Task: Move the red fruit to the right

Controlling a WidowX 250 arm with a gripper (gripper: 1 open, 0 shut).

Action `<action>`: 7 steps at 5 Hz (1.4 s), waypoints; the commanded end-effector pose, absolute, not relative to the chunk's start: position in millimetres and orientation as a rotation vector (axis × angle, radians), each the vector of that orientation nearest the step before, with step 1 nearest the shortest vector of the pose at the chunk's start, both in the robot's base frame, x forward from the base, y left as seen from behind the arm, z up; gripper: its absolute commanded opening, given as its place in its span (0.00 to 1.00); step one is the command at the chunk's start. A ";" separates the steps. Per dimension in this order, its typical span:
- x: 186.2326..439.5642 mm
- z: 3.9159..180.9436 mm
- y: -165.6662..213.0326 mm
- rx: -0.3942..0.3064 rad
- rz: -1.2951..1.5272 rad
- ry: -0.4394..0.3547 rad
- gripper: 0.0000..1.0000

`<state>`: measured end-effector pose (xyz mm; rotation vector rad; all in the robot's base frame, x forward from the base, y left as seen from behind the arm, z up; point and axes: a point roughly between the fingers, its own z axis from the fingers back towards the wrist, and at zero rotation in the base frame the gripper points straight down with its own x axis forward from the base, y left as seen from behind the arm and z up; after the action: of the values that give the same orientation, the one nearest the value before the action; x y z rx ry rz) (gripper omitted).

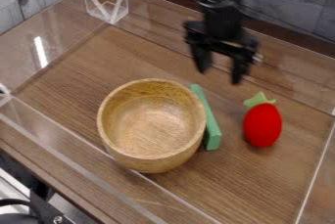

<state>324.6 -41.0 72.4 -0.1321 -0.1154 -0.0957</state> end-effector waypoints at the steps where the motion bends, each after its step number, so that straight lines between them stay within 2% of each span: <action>1: 326.4 87.6 -69.5 -0.126 -0.107 -0.197 1.00; 2: 316.7 79.7 -91.1 -0.124 -0.113 -0.206 1.00; 4: 303.1 86.8 -118.2 -0.108 -0.021 -0.223 1.00; 7: 302.0 75.6 -114.8 -0.120 -0.218 -0.204 1.00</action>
<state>293.2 -112.2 59.4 -0.1099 -0.1493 -0.2125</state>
